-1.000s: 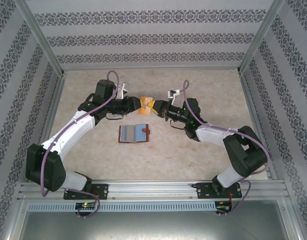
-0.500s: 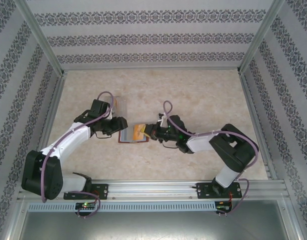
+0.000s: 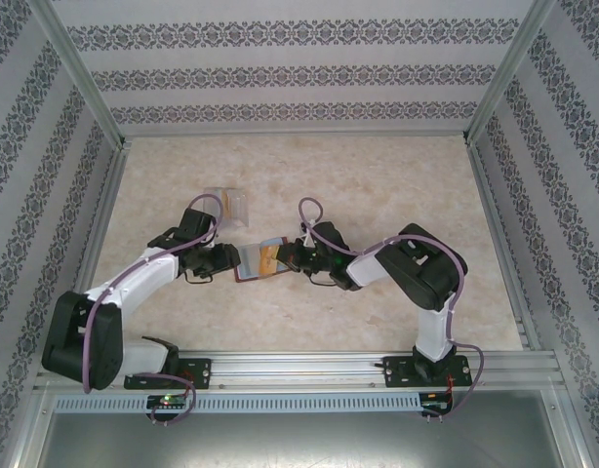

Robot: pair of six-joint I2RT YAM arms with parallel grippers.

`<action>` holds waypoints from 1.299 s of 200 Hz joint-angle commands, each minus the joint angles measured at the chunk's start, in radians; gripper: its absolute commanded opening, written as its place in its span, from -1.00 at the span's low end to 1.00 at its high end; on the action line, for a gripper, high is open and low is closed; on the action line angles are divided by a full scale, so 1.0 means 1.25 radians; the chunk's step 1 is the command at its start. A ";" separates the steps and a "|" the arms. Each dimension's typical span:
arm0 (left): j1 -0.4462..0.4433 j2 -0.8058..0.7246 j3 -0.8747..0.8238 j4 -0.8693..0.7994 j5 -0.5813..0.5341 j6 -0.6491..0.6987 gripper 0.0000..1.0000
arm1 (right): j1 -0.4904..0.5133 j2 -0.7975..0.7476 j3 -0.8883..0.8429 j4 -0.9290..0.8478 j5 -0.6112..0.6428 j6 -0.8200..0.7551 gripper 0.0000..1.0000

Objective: Put the credit cards into the card holder

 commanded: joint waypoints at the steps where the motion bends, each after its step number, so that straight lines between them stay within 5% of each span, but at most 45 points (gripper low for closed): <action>1: 0.005 0.047 0.006 0.038 -0.016 -0.012 0.05 | -0.009 0.009 0.016 0.019 -0.022 -0.022 -1.00; 147: 0.004 0.164 0.011 0.098 0.004 -0.047 -0.07 | -0.102 0.000 0.162 -0.236 -0.312 -0.257 -1.00; 211: 0.004 0.193 0.028 0.106 0.021 -0.037 -0.25 | -0.085 -0.022 0.236 -0.562 -0.206 -0.523 -1.00; 260: 0.004 0.234 0.055 0.096 0.029 -0.021 -0.40 | -0.087 0.015 0.274 -0.562 -0.224 -0.541 -1.00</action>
